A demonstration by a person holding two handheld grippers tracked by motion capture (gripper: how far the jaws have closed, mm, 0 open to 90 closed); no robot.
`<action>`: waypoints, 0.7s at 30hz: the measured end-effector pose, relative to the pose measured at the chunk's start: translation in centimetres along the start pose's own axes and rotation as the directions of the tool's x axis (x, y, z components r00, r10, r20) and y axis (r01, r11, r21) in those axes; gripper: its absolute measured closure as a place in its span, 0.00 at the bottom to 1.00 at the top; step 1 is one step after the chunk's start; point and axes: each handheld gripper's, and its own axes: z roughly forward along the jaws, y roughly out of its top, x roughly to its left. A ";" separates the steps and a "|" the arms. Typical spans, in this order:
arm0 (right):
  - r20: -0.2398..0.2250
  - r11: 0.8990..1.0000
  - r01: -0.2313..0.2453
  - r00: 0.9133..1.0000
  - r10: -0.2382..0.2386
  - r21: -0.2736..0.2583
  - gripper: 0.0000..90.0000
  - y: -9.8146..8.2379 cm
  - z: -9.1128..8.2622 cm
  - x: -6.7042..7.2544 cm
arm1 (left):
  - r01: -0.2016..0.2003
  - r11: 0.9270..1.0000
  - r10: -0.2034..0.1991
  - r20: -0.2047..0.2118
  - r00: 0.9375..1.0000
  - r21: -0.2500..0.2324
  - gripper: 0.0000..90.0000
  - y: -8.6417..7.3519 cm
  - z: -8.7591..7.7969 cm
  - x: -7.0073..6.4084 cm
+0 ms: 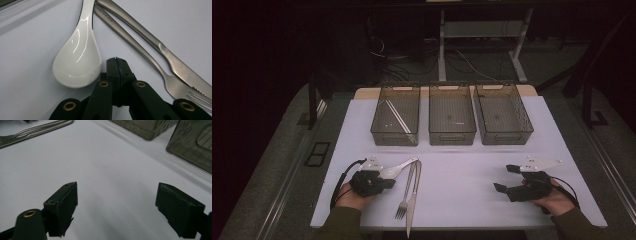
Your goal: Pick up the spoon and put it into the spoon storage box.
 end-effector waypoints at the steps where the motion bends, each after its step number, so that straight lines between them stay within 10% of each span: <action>1: 0.000 1.000 0.000 1.000 0.000 0.001 0.20 0.0 0.0 0.0 | 0.006 1.000 -0.006 0.000 1.000 0.000 0.99 0.0 0.0 0.0; 21: -0.001 1.000 0.005 1.000 -0.005 0.004 0.20 0.1 0.1 0.1 | -0.004 1.000 0.004 -0.029 1.000 0.011 0.99 0.2 0.0 0.2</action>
